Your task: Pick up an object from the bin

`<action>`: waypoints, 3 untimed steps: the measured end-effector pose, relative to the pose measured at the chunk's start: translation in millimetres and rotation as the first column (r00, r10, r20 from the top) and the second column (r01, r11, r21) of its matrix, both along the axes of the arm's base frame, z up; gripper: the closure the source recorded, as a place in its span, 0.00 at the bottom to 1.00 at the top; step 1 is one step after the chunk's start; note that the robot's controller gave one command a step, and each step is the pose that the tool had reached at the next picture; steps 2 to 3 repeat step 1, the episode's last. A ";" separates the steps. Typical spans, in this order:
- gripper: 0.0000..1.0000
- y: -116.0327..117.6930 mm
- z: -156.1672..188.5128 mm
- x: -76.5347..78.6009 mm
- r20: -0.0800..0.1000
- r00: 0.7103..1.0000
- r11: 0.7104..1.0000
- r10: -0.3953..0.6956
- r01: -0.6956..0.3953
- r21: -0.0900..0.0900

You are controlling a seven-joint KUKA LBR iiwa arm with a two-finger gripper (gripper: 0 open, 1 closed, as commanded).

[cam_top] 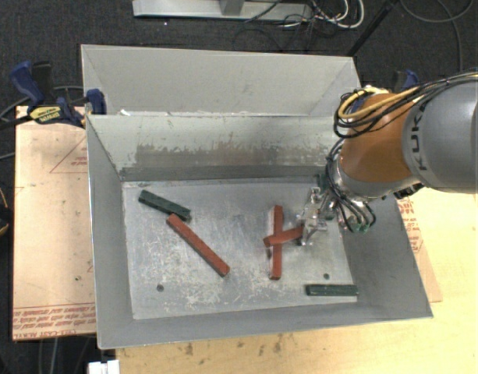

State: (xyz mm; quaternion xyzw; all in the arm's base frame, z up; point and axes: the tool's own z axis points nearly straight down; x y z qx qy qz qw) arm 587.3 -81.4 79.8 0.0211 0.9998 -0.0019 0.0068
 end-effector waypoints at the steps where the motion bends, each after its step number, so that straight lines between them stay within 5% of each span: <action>1: 1.00 0.3 146.6 -3.4 -0.008 1.000 1.000 0.007 -0.007 0.004; 3: 1.00 0.3 146.6 -3.4 -0.008 1.000 1.000 0.007 -0.007 0.004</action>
Offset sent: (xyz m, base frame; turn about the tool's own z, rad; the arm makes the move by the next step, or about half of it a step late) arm 0.0000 0.0000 0.0000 0.0000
